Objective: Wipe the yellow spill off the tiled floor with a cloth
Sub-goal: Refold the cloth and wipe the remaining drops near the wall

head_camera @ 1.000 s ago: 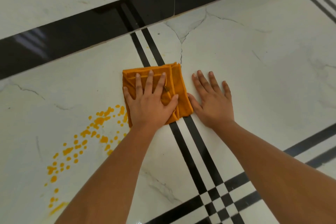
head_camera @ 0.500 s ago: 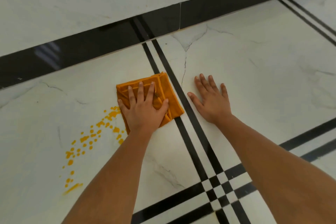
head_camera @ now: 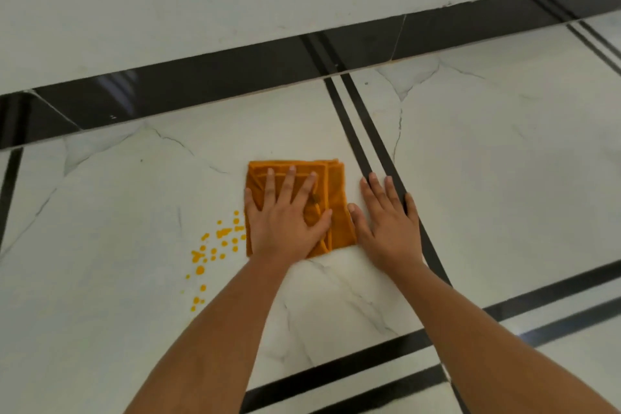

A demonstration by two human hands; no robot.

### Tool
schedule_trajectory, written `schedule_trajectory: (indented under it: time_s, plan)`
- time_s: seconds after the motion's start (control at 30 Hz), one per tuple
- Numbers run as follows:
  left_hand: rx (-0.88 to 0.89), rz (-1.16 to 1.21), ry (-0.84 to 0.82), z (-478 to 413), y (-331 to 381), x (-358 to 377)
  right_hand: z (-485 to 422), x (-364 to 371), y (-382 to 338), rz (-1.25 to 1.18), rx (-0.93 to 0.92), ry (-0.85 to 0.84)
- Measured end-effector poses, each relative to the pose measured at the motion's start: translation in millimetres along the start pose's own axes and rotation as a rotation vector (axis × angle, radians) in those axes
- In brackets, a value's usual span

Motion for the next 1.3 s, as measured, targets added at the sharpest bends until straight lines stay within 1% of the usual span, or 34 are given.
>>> schedule_trajectory:
  time_s: [0.07, 0.1, 0.13, 0.2, 0.23, 0.27, 0.37, 0.43, 0.5, 0.57, 0.6, 0.67, 0.73, 0.77, 0.83, 0.87, 0.9, 0.97, 1.0, 1.03, 1.13, 1.17, 1.2, 1.3]
  plan:
    - [-0.086, 0.017, -0.013, -10.0, -11.2, 0.2, -0.3, -0.6, -1.7, 0.029, 0.006, -0.016]
    - [-0.084, 0.026, 0.007, -6.8, -15.6, -0.4, 0.5, -1.9, -2.7, 0.039, 0.005, -0.031]
    - [-0.03, 0.028, 0.032, 1.6, -18.0, -1.6, 3.6, -2.9, -2.1, 0.047, -0.004, -0.042]
    - [0.135, 0.007, 0.052, 21.2, -29.2, -0.4, 15.1, -3.5, -9.4, 0.041, -0.051, -0.061]
    - [0.183, 0.008, 0.049, 23.9, -36.9, 0.0, 24.0, -2.8, -16.3, 0.028, -0.068, -0.077]
    - [0.18, 0.009, 0.043, 19.2, -44.0, -1.8, 31.2, -1.2, -24.2, 0.02, -0.084, -0.096]
    - [-0.001, 0.001, 0.019, 2.8, -49.3, -6.6, 39.5, 5.4, -43.2, 0.018, -0.058, -0.107]
    - [-0.06, 0.003, 0.045, 17.9, -47.1, -7.1, 33.7, 9.1, -51.0, 0.032, -0.014, -0.09]
    - [0.01, 0.007, 0.062, 35.6, -51.1, -6.8, 27.4, 11.5, -57.7, 0.015, 0.031, -0.07]
    - [0.086, 0.002, 0.035, 33.0, -59.7, -6.8, 25.3, 12.3, -62.9, -0.003, 0.065, -0.059]
    - [0.082, -0.001, 0.031, 26.5, -64.4, -7.8, 27.4, 12.8, -68.1, -0.008, 0.075, -0.067]
    - [0.001, -0.002, 0.015, 17.0, -64.9, -9.5, 31.0, 14.4, -75.4, -0.008, 0.077, -0.088]
    - [-0.072, 0.011, 0.024, 29.8, -64.9, -9.5, 33.6, 16.5, -81.5, -0.004, 0.074, -0.092]
    - [-0.067, 0.012, 0.036, 42.1, -65.8, -9.1, 34.1, 16.8, -83.1, -0.008, 0.081, -0.085]
    - [0.002, 0.002, 0.042, 55.6, -75.2, -12.0, 34.2, 14.9, -85.4, -0.021, 0.09, -0.079]
    - [0.016, -0.006, 0.028, 51.8, -82.6, -13.5, 35.3, 13.3, -87.2, -0.021, 0.082, -0.087]
    - [-0.01, -0.015, 0.017, 43.2, -89.9, -14.4, 36.8, 11.8, -89.5, -0.017, 0.063, -0.097]
    - [-0.14, -0.008, -0.023, 33.6, -93.4, -13.4, 40.1, 10.7, -92.9, -0.003, 0.005, -0.116]
    - [-0.188, -0.003, -0.012, 40.2, -91.7, -15.1, 42.3, 11.3, -95.5, 0.007, -0.039, -0.13]
    - [-0.2, 0.013, 0.007, 52.6, -89.0, -16.6, 44.0, 12.4, -97.4, 0.02, -0.08, -0.142]
    - [-0.046, -0.022, -0.018, 88.2, -93.8, -18.9, 50.0, 14.2, -97.9, 0.042, -0.109, -0.154]
    - [-0.028, -0.022, -0.041, 86.4, -101.7, -19.2, 52.7, 14.1, -97.9, 0.039, -0.101, -0.163]
    - [-0.06, -0.02, -0.042, 80.6, -108.9, -19.4, 57.9, 14.4, -97.8, 0.037, -0.096, -0.173]
    - [-0.259, -0.006, -0.029, 76.0, -113.9, -20.1, 70.3, 16.0, -95.5, 0.054, -0.096, -0.18]
Point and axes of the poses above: each hand's wrist, its own z-axis away from the middle knuckle, its own x-axis out of the palm, y = z × x, the point moved 2 cm from there along -z, towards the middle knuckle, and after that the axes turned 10 degrees about y, right-handed, at the moved point
